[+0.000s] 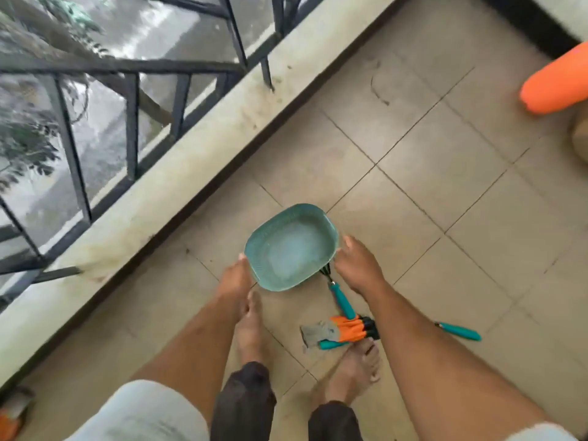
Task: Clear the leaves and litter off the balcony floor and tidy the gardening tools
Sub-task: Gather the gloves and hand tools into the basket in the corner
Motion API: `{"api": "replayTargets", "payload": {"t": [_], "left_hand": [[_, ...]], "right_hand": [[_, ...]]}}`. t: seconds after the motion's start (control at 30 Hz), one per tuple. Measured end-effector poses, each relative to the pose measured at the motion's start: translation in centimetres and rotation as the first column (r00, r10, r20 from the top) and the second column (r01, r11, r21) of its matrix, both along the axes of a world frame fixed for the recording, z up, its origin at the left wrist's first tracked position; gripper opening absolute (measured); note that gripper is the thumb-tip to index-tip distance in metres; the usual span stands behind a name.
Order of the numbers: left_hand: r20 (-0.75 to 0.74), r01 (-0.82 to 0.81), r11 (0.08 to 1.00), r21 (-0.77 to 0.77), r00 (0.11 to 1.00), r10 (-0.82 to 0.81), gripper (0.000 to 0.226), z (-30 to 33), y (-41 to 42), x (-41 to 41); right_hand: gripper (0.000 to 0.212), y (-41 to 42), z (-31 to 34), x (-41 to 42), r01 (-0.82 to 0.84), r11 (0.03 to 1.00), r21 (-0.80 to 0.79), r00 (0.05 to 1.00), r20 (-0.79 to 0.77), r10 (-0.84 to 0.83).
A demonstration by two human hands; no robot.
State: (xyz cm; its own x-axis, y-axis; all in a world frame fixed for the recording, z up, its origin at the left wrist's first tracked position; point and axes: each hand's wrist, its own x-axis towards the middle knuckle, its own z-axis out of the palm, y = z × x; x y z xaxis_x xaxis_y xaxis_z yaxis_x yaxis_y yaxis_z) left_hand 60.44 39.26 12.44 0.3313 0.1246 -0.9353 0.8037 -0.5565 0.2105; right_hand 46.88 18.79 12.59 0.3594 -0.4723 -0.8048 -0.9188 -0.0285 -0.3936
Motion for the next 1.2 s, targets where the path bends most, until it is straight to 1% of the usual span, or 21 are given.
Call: {"api": "replayTargets", "payload": {"t": [0.07,0.13,0.2,0.33,0.37,0.43,0.5,0.53,0.57,0.63,0.67,0.7,0.73,0.77,0.83,0.87,0.97,1.03,1.07,1.13,1.2], "left_hand": [[0.002,-0.072,0.997,-0.007,0.997,0.072,0.06,-2.4,0.0,-0.3],[-0.024,-0.174,0.982,-0.078,0.985,0.173,0.061,-4.0,0.5,-1.0],[-0.036,-0.227,0.964,-0.14,0.974,0.224,0.055,-3.4,0.7,-1.6],[-0.033,-0.201,0.959,-0.202,0.98,0.198,0.043,0.8,1.0,-3.0],[-0.021,-0.186,0.953,-0.238,0.982,0.187,0.042,3.0,0.6,-3.2],[0.057,-0.049,0.963,-0.266,0.996,0.066,0.033,7.6,0.4,-3.7],[0.161,0.089,0.954,-0.285,0.986,-0.044,0.019,13.2,-0.5,-3.5],[0.206,0.151,0.947,-0.282,0.974,-0.095,0.018,16.5,-1.3,-3.2],[0.225,0.22,0.927,-0.303,0.962,-0.155,0.025,18.9,-1.6,-3.2],[0.246,0.305,0.897,-0.321,0.941,-0.232,0.044,25.3,-2.9,-2.9],[0.248,0.324,0.886,-0.332,0.936,-0.249,0.051,30.2,-4.4,-2.3],[0.224,0.289,0.895,-0.34,0.949,-0.221,0.056,31.2,-5.0,-2.3],[0.223,0.306,0.892,-0.333,0.945,-0.241,0.062,33.2,-6.1,-2.0],[0.234,0.314,0.876,-0.367,0.942,-0.24,0.068,35.5,-7.5,-1.5],[0.288,0.41,0.807,-0.425,0.906,-0.309,0.075,42.7,-9.9,-1.3],[0.335,0.467,0.761,-0.45,0.878,-0.341,0.074,46.5,-10.9,-1.6],[0.445,0.56,0.672,-0.485,0.82,-0.361,0.063,54.5,-12.8,-1.7],[0.52,0.616,0.625,-0.479,0.773,-0.363,0.057,58.8,-13.5,-2.3],[0.547,0.622,0.617,-0.483,0.764,-0.342,0.054,60.3,-13.6,-2.7],[0.596,0.607,0.636,-0.476,0.755,-0.275,0.048,63.6,-14.0,-3.5],[0.606,0.587,0.632,-0.507,0.764,-0.223,0.041,66.9,-14.7,-4.3]], "right_hand": [[0.051,0.7,-3.7,0.1,0.021,1.0,0.018,1.0,0.019,-0.022],[0.064,1.4,-6.5,-0.4,0.082,0.995,0.062,0.996,0.038,-0.085],[0.062,1.8,-7.3,-0.8,0.184,0.979,0.084,0.981,0.051,-0.189],[0.053,2.3,-6.3,-3.6,0.445,0.878,0.179,0.889,0.034,-0.458],[0.05,1.9,-3.7,-3.8,0.476,0.861,0.181,0.872,0.035,-0.489],[0.041,2.0,2.1,-4.6,0.531,0.835,0.144,0.84,0.039,-0.541],[0.023,1.0,8.1,-6.3,0.564,0.821,0.093,0.819,0.065,-0.57],[0.014,0.1,11.6,-6.9,0.57,0.82,0.054,0.817,0.073,-0.573],[0.01,-0.2,14.3,-7.7,0.576,0.817,0.025,0.814,0.082,-0.576],[0.015,-1.2,20.9,-8.7,0.575,0.818,-0.026,0.815,0.1,-0.57],[0.017,-2.4,26.4,-8.8,0.559,0.828,-0.033,0.827,0.086,-0.555],[0.019,-2.5,27.8,-9.2,0.526,0.849,-0.048,0.85,0.082,-0.521],[0.022,-2.8,30.0,-9.3,0.508,0.859,-0.066,0.861,0.079,-0.503],[0.025,-3.6,32.6,-9.7,0.497,0.863,-0.089,0.866,0.106,-0.488],[0.031,-4.6,40.1,-10.6,0.498,0.864,-0.075,0.861,0.165,-0.482],[0.031,-5.0,43.9,-11.2,0.528,0.847,-0.058,0.836,0.211,-0.506],[0.027,-6.5,52.5,-12.2,0.607,0.795,-0.013,0.745,0.357,-0.563],[0.028,-7.4,57.7,-13.0,0.622,0.783,0.027,0.695,0.441,-0.568],[0.031,-7.8,59.8,-13.4,0.616,0.787,0.026,0.687,0.471,-0.553],[0.033,-8.8,64.0,-14.1,0.607,0.794,-0.011,0.68,0.525,-0.512],[0.029,-9.8,67.4,-14.3,0.599,0.801,0.003,0.663,0.558,-0.498]]}}
